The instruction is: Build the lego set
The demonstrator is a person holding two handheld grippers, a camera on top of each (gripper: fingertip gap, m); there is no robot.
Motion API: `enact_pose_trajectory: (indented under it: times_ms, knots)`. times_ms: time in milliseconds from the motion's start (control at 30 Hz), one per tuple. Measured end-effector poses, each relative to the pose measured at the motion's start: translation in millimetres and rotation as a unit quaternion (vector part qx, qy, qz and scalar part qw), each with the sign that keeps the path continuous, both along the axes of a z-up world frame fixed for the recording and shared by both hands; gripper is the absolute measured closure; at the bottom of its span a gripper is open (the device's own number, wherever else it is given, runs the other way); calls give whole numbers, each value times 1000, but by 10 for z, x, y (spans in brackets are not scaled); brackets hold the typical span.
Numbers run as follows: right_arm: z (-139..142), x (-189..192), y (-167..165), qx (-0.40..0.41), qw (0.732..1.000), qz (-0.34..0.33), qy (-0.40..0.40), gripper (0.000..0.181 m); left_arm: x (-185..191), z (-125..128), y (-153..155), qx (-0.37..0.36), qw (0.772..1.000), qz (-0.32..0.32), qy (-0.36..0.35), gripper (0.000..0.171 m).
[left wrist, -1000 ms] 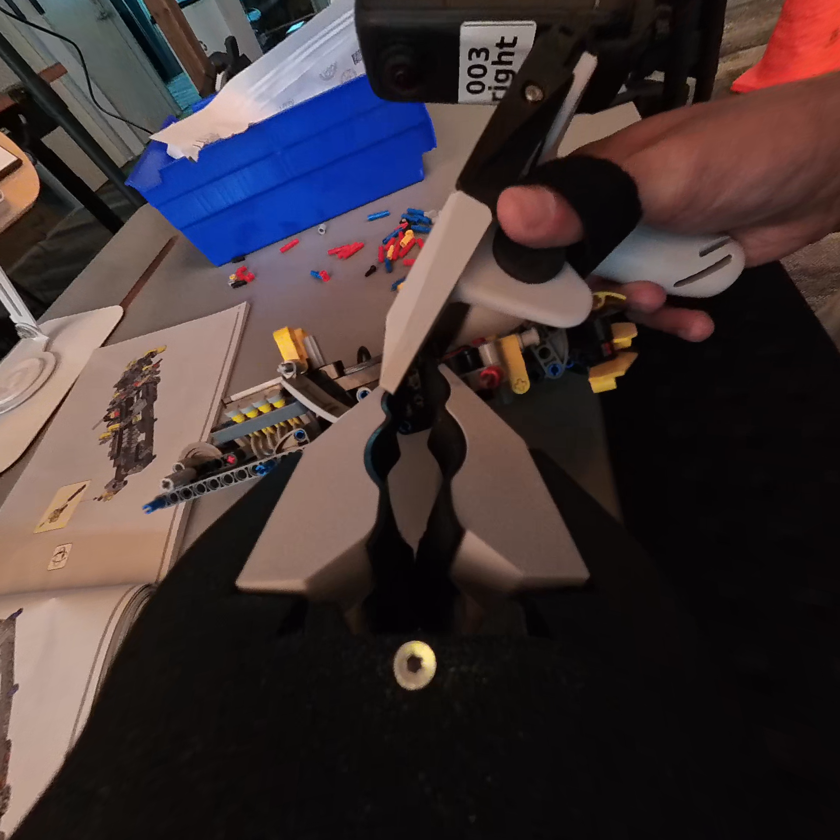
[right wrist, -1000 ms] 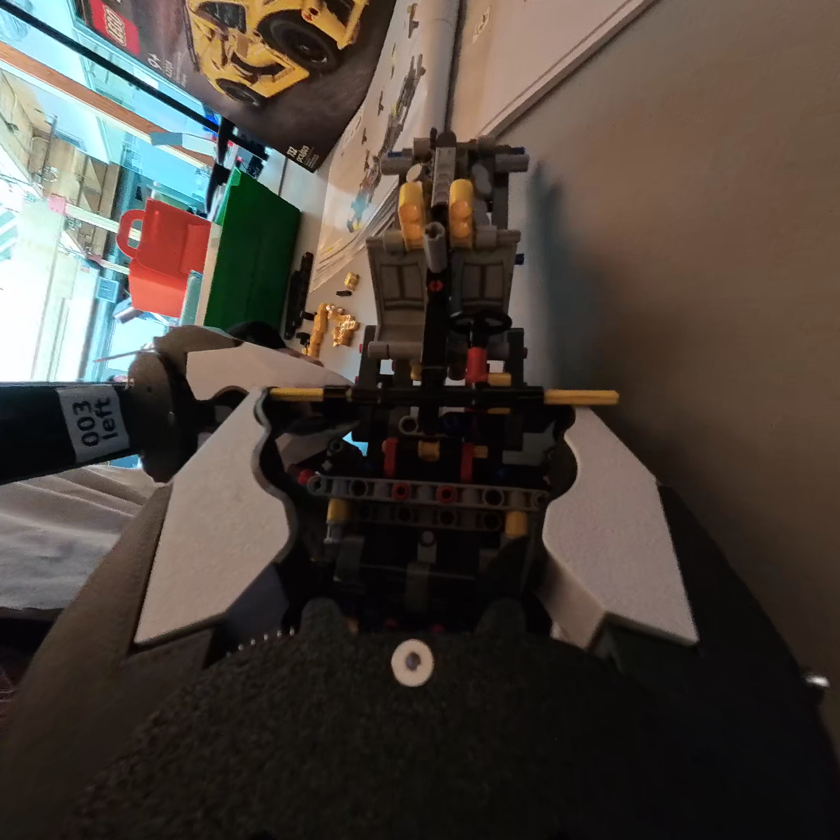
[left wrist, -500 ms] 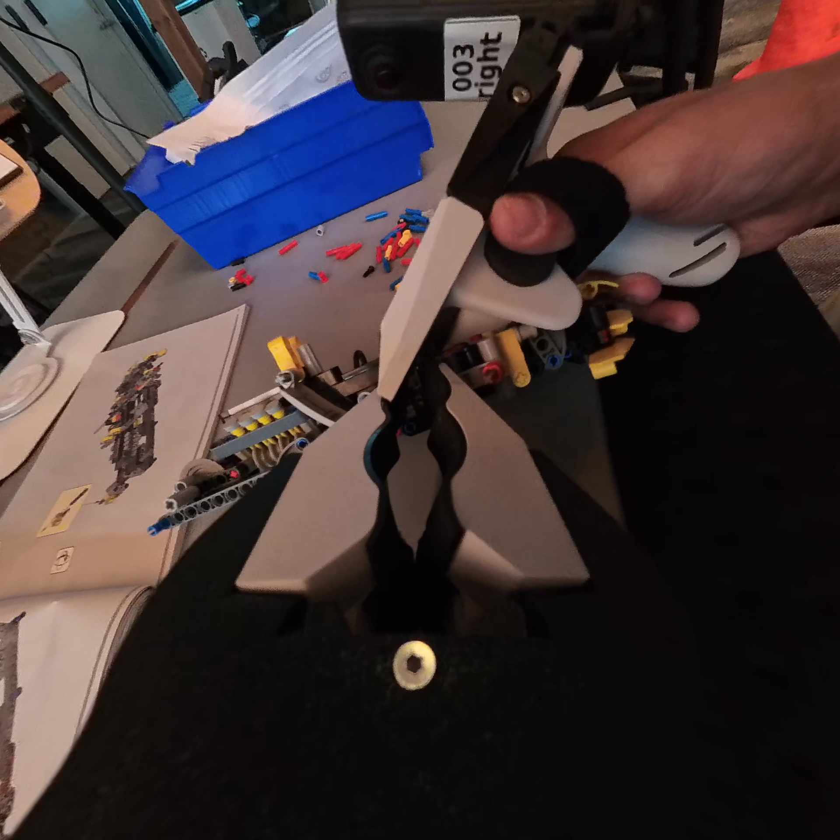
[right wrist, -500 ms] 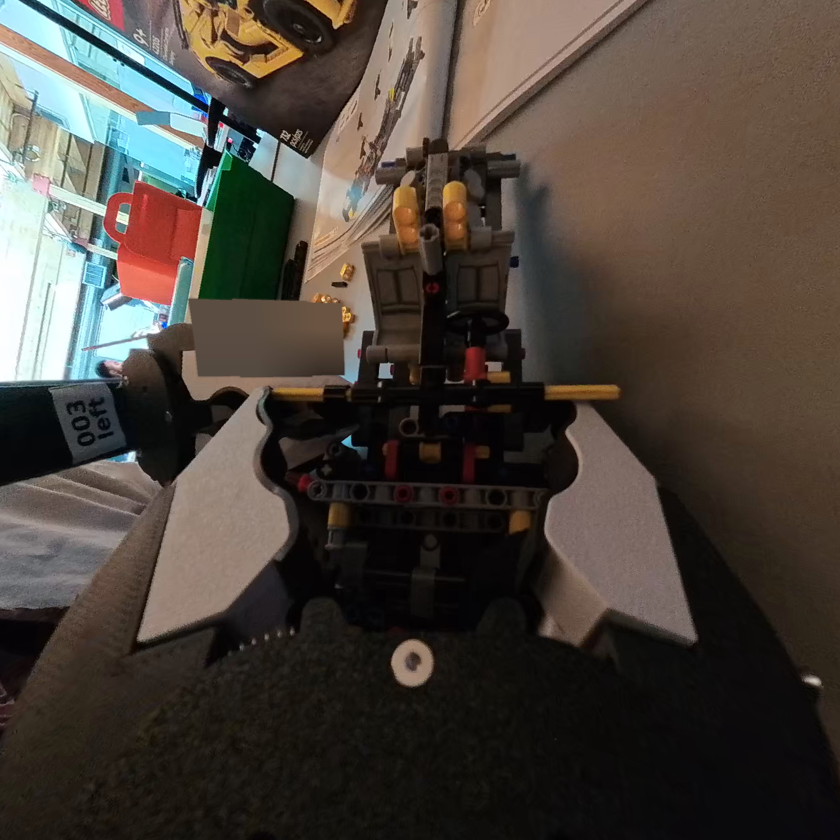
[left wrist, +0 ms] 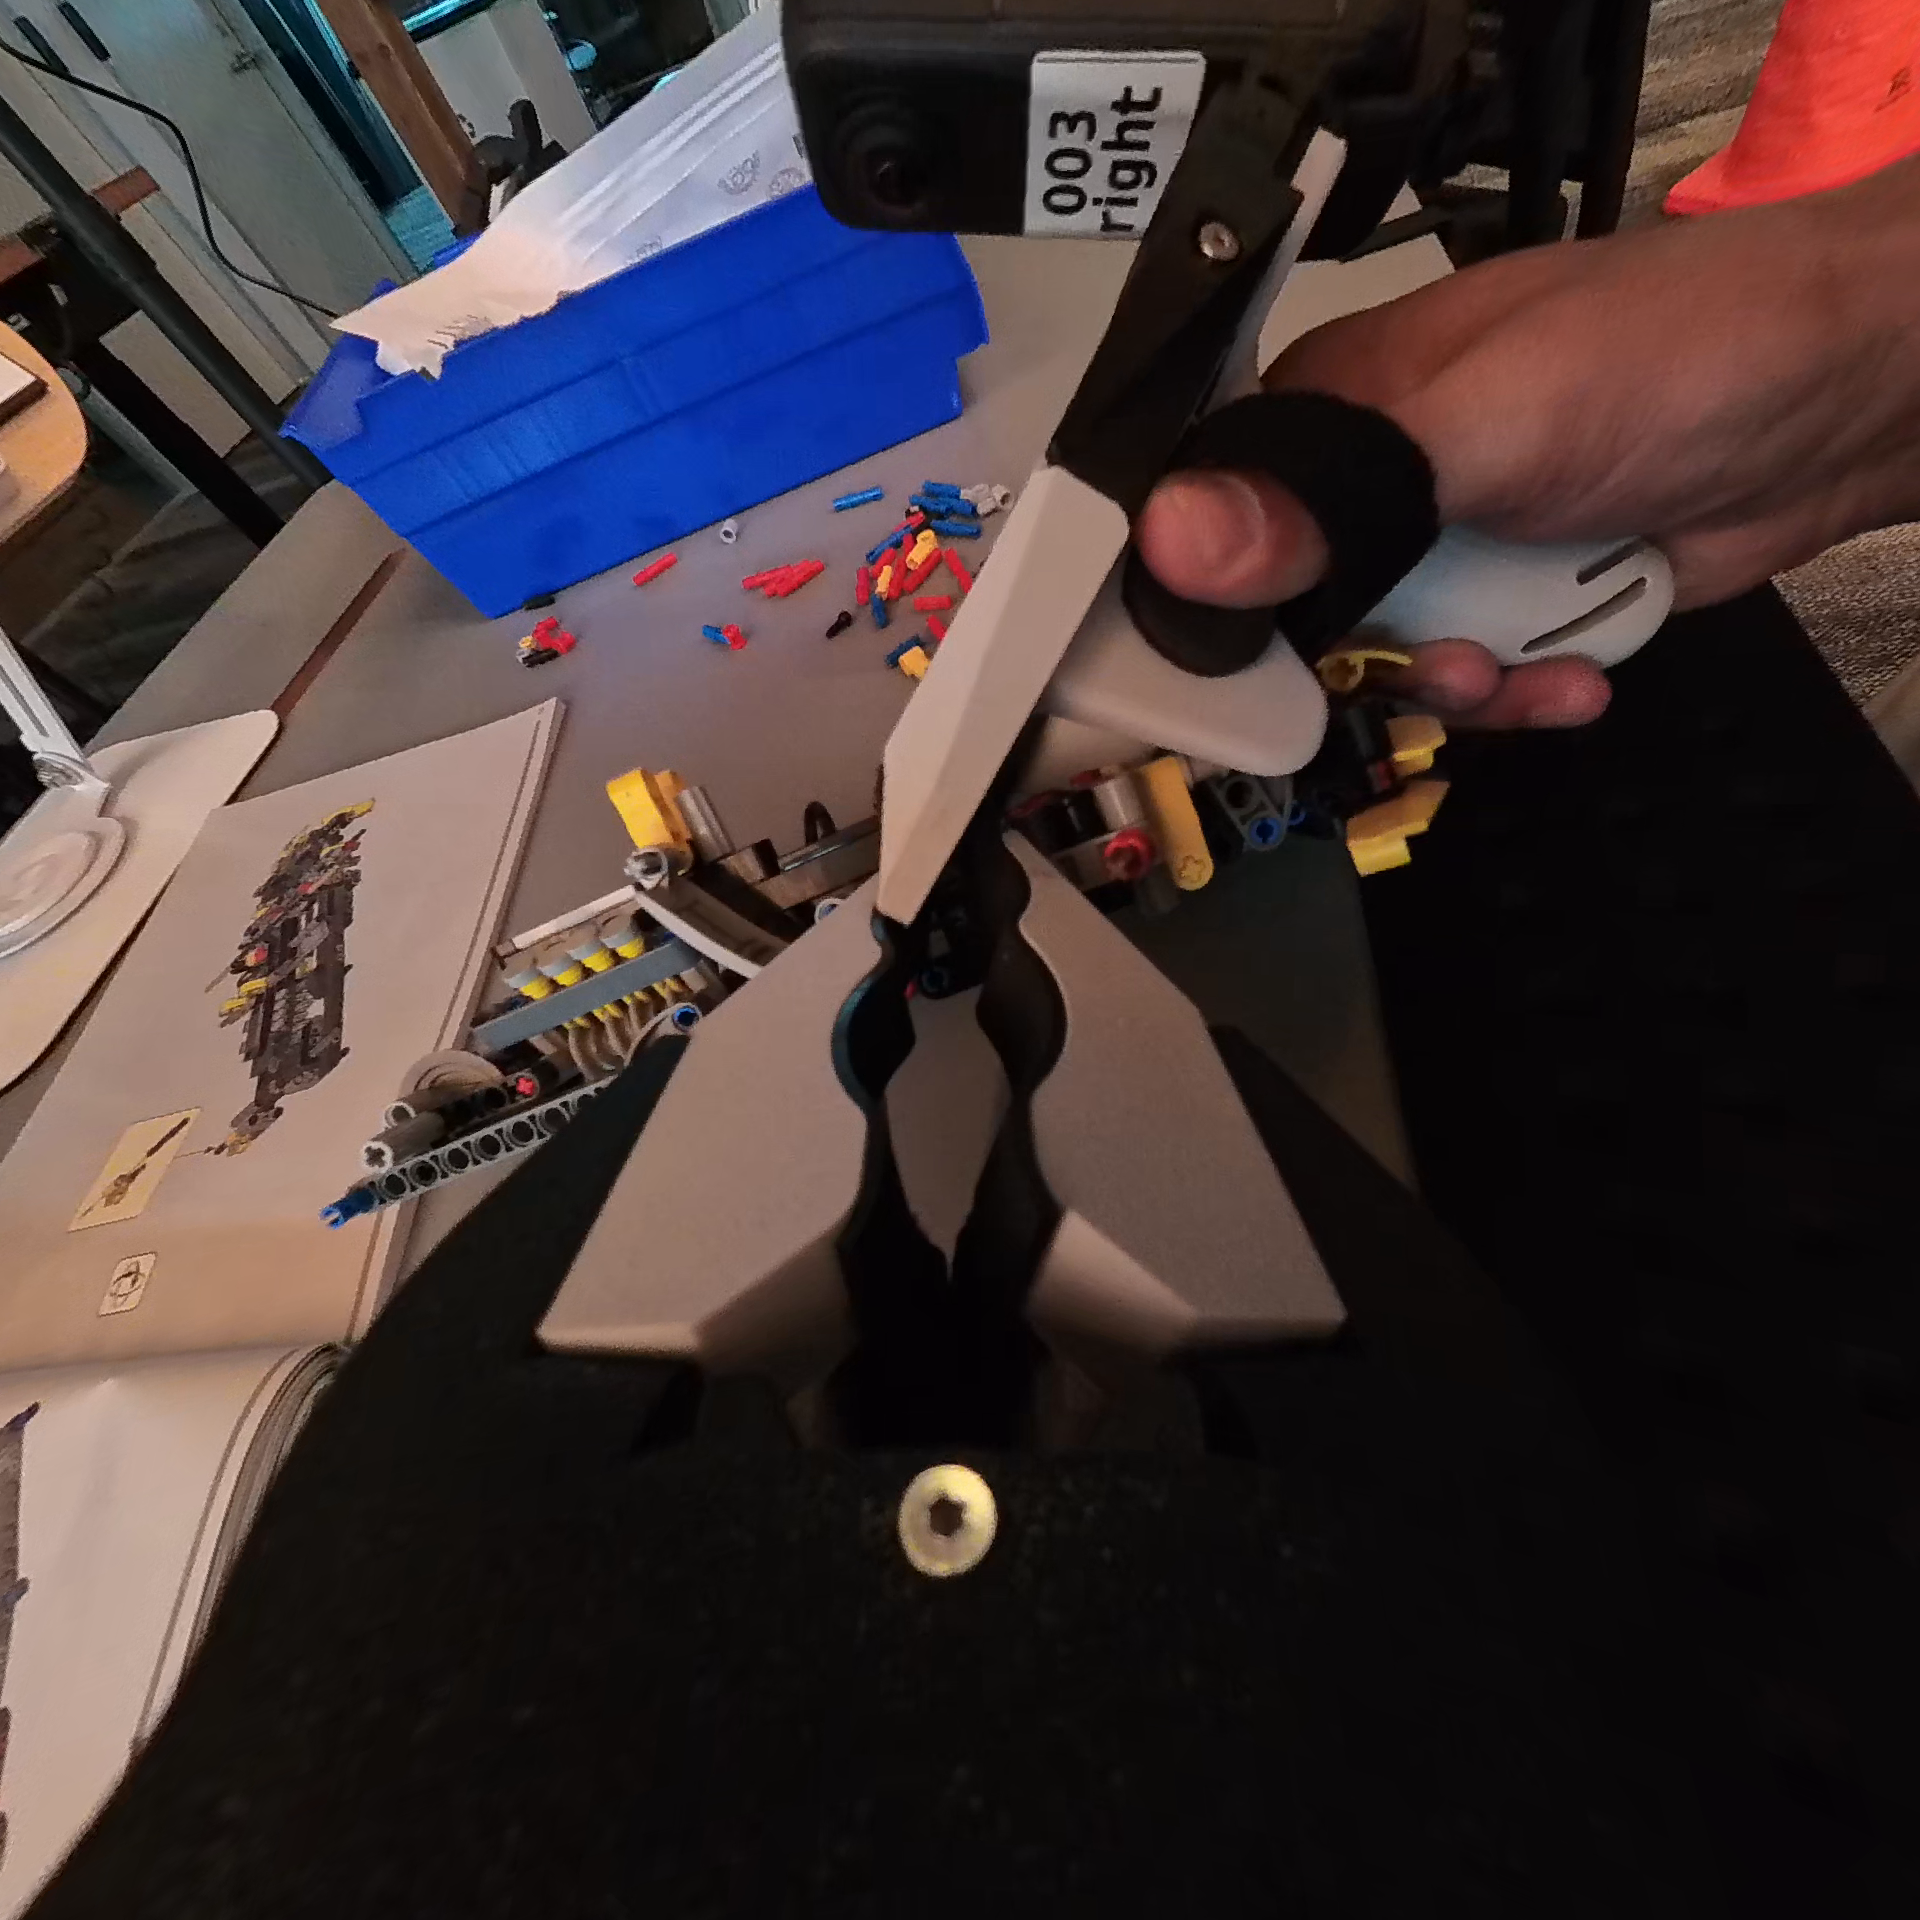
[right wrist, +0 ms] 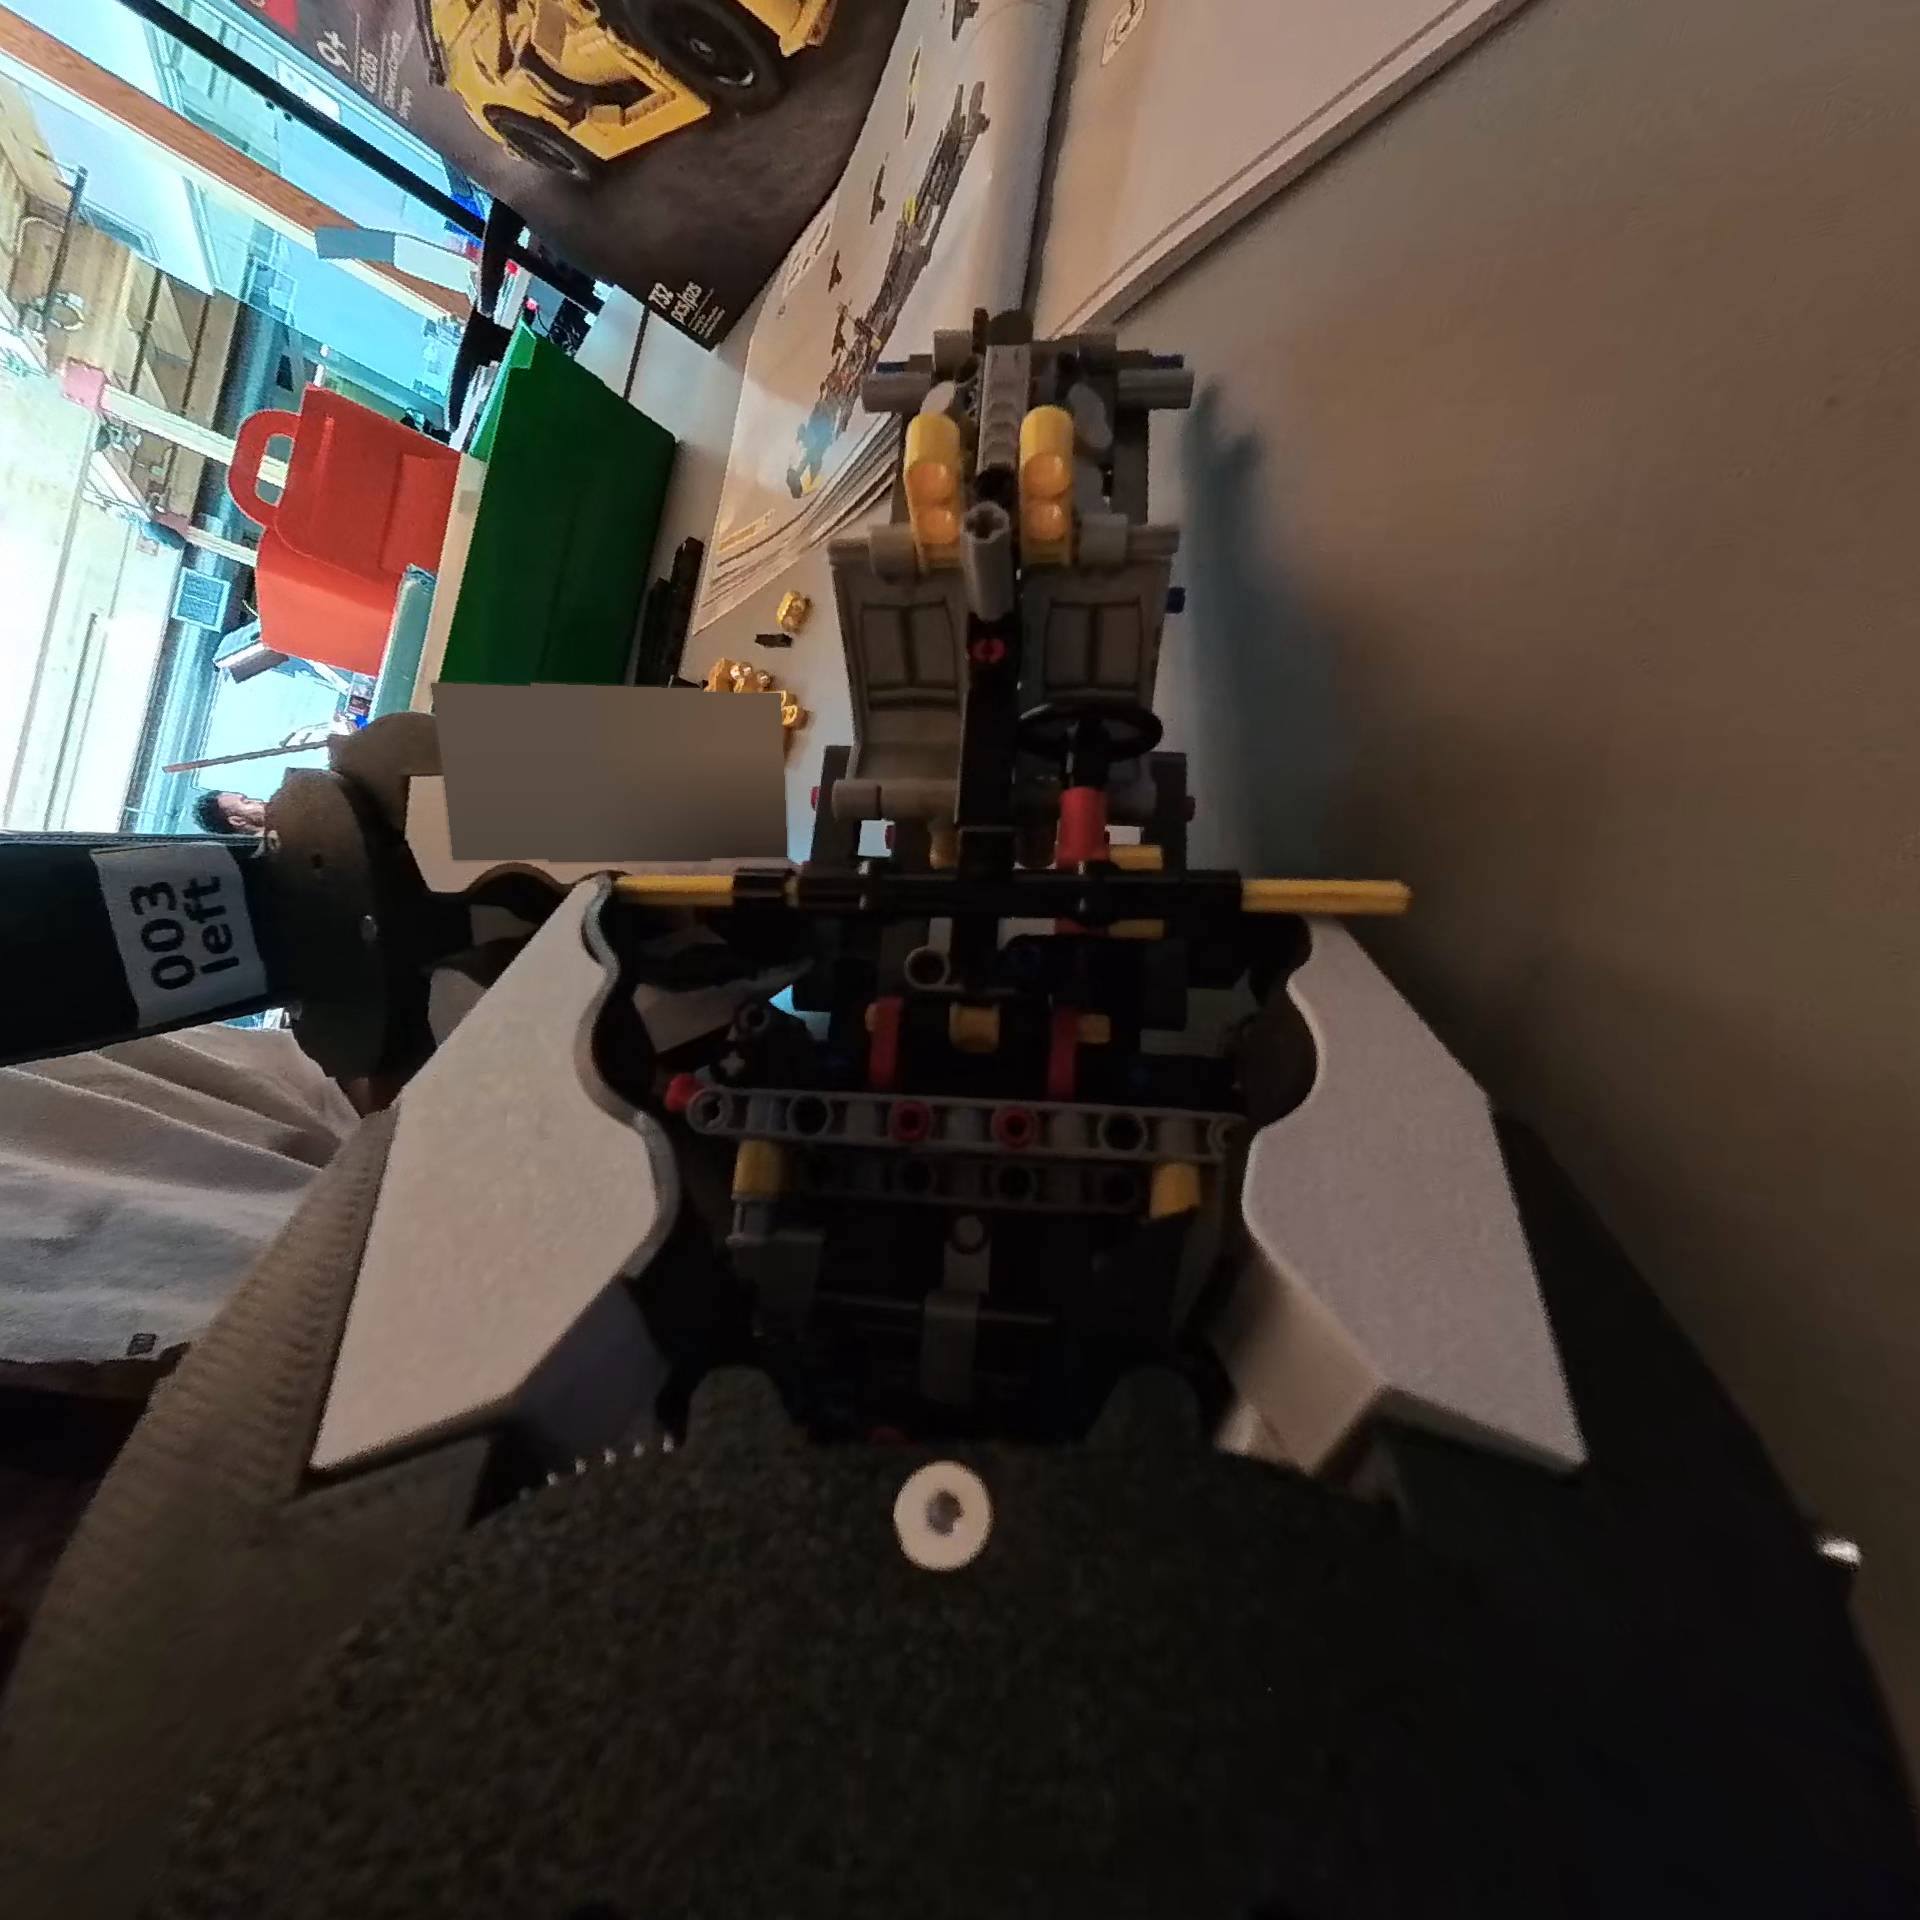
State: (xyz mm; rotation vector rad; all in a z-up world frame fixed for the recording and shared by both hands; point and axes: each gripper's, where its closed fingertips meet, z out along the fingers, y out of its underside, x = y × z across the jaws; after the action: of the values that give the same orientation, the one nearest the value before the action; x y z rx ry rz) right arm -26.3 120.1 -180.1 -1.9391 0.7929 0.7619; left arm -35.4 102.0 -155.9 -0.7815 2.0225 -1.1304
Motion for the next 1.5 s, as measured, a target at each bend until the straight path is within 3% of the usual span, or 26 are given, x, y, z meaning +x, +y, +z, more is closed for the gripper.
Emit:
enact_pose_trajectory:
  times_ms: [1500]
  knots:
    - [7, -40, 17, 0, 1000, 6, 3, 63, -62, -20, 10, 3, 1000, -27, -6, 166]
